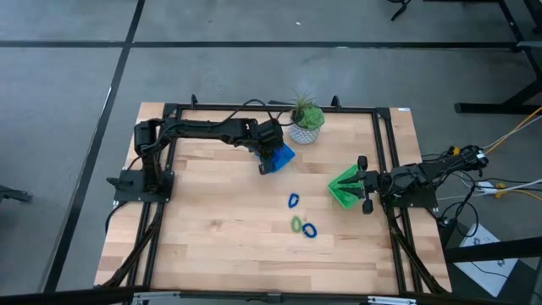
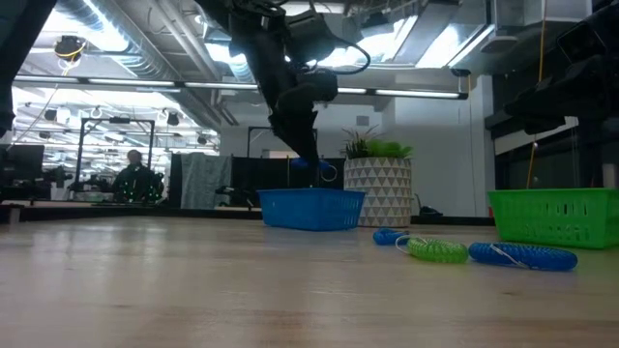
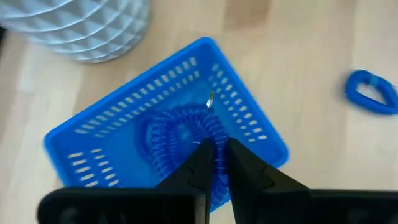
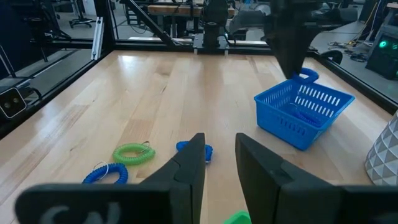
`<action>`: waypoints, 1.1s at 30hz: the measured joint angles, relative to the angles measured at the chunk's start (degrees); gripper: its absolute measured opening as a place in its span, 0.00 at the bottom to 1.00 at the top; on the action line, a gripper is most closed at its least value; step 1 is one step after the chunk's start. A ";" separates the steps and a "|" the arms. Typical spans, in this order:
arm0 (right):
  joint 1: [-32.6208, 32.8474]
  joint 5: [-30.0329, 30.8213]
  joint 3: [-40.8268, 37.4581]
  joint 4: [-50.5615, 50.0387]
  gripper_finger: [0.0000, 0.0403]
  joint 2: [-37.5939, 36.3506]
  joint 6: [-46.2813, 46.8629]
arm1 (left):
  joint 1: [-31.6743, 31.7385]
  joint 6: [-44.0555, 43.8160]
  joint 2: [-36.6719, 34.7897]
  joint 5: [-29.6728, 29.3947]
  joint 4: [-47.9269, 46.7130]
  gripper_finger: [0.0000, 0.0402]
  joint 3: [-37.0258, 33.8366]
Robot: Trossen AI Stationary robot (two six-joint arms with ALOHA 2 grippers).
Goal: Sort items
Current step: Put the blue spring keychain into the blue bin
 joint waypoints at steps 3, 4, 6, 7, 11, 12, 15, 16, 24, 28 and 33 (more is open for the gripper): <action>0.02 0.00 0.00 -0.02 0.22 -0.01 0.00 | -0.06 2.10 -0.02 1.80 0.00 0.07 0.00; 0.02 0.00 0.00 -0.02 0.22 0.01 -0.02 | -0.07 2.84 -0.02 1.78 0.00 0.07 0.00; 0.02 0.00 0.00 -0.01 0.22 -0.01 -0.01 | -0.07 4.83 -0.02 1.74 0.00 0.07 -0.02; 0.01 0.00 0.00 -0.01 0.22 -0.01 0.00 | -0.07 6.26 -0.02 1.74 0.00 0.07 -0.01; 0.02 0.00 0.00 -0.02 0.22 -0.01 0.00 | -0.07 12.83 0.15 1.71 0.02 0.07 0.00; 0.02 0.00 0.00 -0.02 0.22 -0.01 0.00 | -0.07 14.34 0.22 1.69 -0.02 0.07 -0.02; 0.01 0.00 0.00 -0.01 0.22 0.00 0.00 | -0.01 17.08 0.24 1.70 0.04 0.07 0.00; 0.02 0.00 0.00 -0.01 0.22 -0.02 0.00 | 0.01 17.27 0.25 1.71 0.01 0.07 -0.01; 0.01 0.00 0.00 0.00 0.22 -0.01 -0.01 | 0.07 13.77 0.31 1.62 0.02 0.07 -0.02; 0.02 0.00 0.00 0.00 0.22 -0.02 0.00 | 0.04 13.60 0.33 1.63 0.04 0.07 -0.01; 0.01 0.00 0.00 -0.01 0.22 -0.01 0.00 | 0.44 13.42 0.33 1.10 0.14 0.07 -0.01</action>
